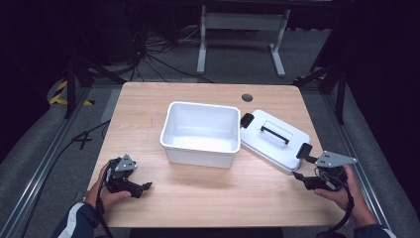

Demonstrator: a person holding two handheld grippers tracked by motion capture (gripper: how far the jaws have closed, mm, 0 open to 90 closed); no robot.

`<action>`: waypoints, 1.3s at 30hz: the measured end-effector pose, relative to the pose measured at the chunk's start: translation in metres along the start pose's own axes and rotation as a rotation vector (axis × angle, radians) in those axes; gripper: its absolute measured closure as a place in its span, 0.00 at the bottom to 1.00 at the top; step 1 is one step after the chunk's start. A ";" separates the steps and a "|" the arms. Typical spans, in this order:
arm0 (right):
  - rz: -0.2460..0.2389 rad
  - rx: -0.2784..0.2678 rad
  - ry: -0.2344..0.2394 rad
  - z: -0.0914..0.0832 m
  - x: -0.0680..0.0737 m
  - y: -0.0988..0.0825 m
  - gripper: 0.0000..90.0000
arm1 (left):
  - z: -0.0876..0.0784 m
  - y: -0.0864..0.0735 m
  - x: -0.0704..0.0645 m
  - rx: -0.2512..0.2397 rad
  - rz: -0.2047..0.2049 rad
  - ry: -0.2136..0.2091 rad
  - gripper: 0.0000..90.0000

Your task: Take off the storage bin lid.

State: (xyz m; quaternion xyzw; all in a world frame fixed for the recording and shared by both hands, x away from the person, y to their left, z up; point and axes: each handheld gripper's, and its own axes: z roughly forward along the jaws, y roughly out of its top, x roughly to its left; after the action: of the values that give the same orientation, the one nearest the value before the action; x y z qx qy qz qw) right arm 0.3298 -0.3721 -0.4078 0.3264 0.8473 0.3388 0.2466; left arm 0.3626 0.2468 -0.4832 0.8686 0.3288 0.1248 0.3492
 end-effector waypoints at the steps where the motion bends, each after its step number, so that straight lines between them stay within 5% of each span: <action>1: 0.001 0.001 -0.005 -0.001 0.000 -0.003 0.31 | 0.000 0.000 -0.001 -0.001 -0.008 -0.001 0.01; 16: 0.049 0.045 -0.015 0.009 -0.003 -0.039 0.32 | 0.000 0.000 0.000 -0.001 -0.001 0.002 0.01; 25: 0.097 0.038 0.025 0.019 -0.003 -0.056 0.30 | 0.000 -0.001 -0.001 -0.003 -0.015 0.000 0.01; 26: 0.135 0.017 0.048 0.021 -0.004 -0.061 0.29 | 0.000 -0.001 -0.001 -0.005 -0.011 0.008 0.01; 39: 0.186 0.013 0.045 0.023 -0.008 -0.063 0.25 | -0.004 -0.004 0.000 0.007 -0.023 0.017 0.01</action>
State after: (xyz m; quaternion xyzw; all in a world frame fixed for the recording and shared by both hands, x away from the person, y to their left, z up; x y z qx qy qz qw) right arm 0.3253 -0.4035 -0.4675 0.3976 0.8208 0.3620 0.1927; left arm 0.3589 0.2517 -0.4830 0.8648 0.3421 0.1268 0.3450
